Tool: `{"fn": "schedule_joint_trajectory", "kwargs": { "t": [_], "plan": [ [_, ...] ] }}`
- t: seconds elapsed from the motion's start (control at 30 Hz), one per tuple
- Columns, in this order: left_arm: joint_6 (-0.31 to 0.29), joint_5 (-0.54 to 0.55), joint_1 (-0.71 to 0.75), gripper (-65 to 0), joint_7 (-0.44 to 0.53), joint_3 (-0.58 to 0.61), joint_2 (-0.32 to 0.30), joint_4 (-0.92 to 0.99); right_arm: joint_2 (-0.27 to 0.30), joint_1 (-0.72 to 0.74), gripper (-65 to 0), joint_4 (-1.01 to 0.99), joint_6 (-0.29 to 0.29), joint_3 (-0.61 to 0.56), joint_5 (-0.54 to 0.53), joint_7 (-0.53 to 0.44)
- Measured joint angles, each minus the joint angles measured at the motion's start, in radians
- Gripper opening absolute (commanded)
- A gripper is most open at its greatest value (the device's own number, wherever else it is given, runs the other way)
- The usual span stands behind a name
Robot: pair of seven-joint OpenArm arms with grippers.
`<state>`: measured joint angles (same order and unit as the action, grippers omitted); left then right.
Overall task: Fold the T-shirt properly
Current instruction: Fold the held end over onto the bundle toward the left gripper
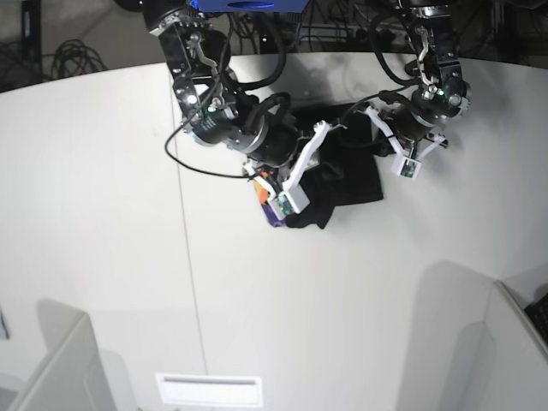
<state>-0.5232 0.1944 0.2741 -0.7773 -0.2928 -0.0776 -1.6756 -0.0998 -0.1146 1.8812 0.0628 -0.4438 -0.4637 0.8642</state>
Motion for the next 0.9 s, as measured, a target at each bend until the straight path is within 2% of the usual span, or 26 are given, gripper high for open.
{"fn": "schedule_joint_trajectory", "kwargs": {
  "t": [0.13,0.27,0.53,0.9],
  "plan": [
    [0.000,0.001,0.010,-65.0,0.005,0.000,0.000,-0.004,-0.003,0.026,-65.0,-0.084,-0.003,-0.067,-0.008,-0.076],
    [0.000,0.004,0.015,-65.0,0.006,-0.008,0.000,-0.008,0.000,0.039,-65.0,-0.150,-0.007,-0.071,-0.004,-0.093],
    [-0.004,0.016,0.061,-65.0,0.006,-0.062,-0.003,-0.032,0.000,0.050,-65.0,-0.154,-0.010,-0.116,-0.005,-0.101],
    [-0.003,-0.007,0.104,-65.0,-0.011,-0.068,-0.006,-0.079,-0.001,0.075,-65.0,-0.235,-0.010,-0.114,-0.008,-0.105]
  ]
}}
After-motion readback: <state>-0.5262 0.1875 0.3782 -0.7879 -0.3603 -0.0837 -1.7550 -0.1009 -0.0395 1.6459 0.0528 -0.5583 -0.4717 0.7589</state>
